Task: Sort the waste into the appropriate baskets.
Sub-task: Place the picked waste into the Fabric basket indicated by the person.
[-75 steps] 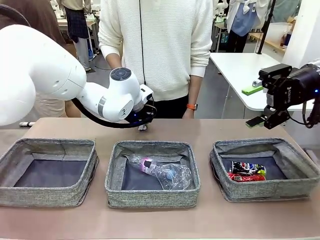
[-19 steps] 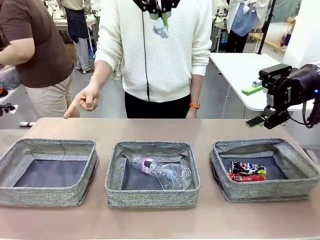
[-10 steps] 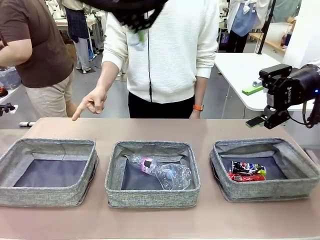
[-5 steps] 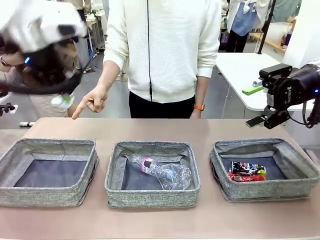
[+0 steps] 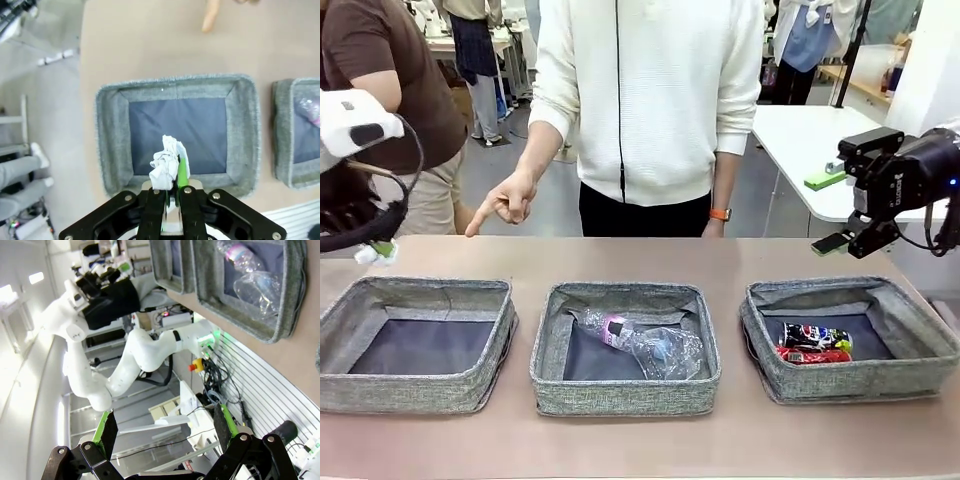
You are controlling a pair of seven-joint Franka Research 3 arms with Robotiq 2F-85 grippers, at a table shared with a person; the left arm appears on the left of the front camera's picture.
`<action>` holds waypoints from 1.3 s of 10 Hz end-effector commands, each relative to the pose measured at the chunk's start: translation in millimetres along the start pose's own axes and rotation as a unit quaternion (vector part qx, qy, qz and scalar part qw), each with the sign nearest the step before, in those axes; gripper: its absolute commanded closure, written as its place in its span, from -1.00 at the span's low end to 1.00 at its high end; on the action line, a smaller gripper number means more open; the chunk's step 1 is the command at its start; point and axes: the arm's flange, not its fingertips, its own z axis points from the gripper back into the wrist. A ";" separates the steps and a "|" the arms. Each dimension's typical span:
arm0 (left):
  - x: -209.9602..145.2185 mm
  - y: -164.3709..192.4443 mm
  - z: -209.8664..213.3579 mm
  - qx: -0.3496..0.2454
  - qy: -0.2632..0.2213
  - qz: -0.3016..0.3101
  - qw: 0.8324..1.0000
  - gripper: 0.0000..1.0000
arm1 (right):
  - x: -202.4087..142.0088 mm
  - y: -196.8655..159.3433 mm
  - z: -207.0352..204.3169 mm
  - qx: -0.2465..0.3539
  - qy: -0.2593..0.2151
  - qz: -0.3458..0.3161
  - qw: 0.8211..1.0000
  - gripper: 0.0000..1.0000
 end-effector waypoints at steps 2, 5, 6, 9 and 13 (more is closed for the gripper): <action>-11.3 -1.2 -26.7 -0.014 0.039 0.001 0.999 0.86 | 0.2 6.8 1.0 0.007 -0.001 -0.007 1.000 -1.00; -15.3 3.4 -35.5 -0.019 0.040 0.010 0.999 0.86 | 0.2 6.8 1.0 0.007 -0.001 -0.007 1.000 -1.00; -16.5 5.5 -37.1 -0.017 0.039 0.008 0.999 0.86 | 0.2 6.8 1.0 0.007 -0.001 -0.007 1.000 -1.00; -17.5 8.0 -40.6 -0.023 0.036 0.008 0.999 -0.29 | 0.2 6.8 1.0 0.007 -0.001 -0.007 1.000 -1.00; -17.0 7.9 -42.0 -0.024 0.038 0.013 0.999 -1.00 | 0.2 6.8 1.0 0.007 -0.001 -0.007 1.000 -1.00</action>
